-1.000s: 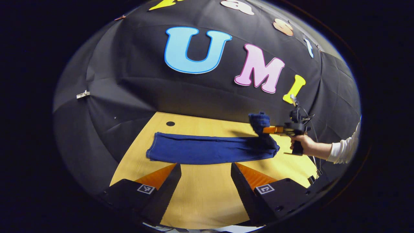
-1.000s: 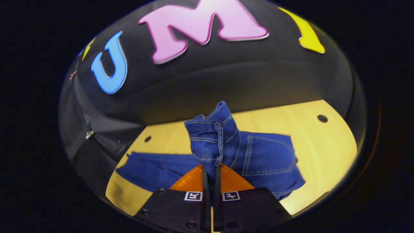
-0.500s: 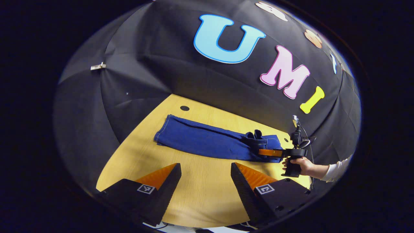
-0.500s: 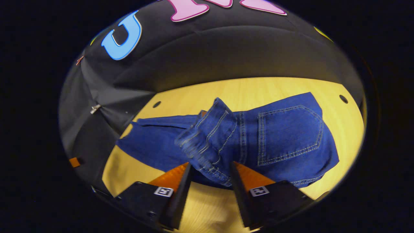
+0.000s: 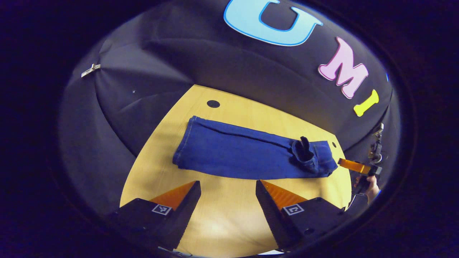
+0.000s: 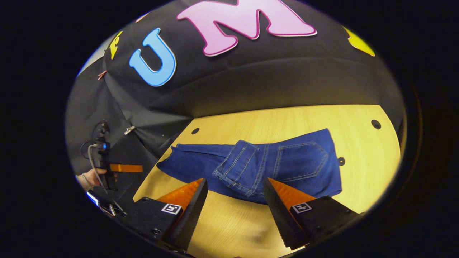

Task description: Grasp the waist and the cuffs of the jeans and fold them to make the two legs overlap; first hold the waist and fold one-third of the jeans toward the cuffs, then hold the cuffs and fold the remaining one-third in the same direction to finish folding.

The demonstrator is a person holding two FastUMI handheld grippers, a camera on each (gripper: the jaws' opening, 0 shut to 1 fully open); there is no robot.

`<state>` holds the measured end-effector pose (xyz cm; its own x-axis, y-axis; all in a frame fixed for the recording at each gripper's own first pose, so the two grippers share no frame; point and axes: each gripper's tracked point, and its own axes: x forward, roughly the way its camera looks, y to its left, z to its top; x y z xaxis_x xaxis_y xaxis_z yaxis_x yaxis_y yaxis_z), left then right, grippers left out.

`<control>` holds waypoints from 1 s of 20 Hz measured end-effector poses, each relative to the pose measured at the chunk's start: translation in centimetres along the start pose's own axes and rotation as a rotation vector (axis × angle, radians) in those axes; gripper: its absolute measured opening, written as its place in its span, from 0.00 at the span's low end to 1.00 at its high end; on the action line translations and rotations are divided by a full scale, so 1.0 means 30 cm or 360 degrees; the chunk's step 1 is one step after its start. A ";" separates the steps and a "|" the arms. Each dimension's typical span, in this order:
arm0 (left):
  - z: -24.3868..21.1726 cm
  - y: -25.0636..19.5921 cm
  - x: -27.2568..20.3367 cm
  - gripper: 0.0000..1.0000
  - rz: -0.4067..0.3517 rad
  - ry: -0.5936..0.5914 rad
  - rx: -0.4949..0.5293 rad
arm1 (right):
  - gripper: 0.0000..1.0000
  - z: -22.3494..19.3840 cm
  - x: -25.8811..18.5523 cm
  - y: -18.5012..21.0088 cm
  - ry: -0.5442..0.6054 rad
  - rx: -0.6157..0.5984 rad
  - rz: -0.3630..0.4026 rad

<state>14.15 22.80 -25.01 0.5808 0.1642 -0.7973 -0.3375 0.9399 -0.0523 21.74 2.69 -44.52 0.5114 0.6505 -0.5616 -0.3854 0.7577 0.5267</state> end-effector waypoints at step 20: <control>-0.069 0.230 0.406 0.97 0.0393 0.0802 -0.0022 | 0.95 -0.042 -0.177 -0.206 0.0070 -0.0002 -0.0160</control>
<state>17.36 30.66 -36.32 0.0587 0.2126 -0.9754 -0.4304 0.8870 0.1674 20.44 -5.37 -45.59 0.5130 0.5730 -0.6391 -0.3347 0.8192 0.4658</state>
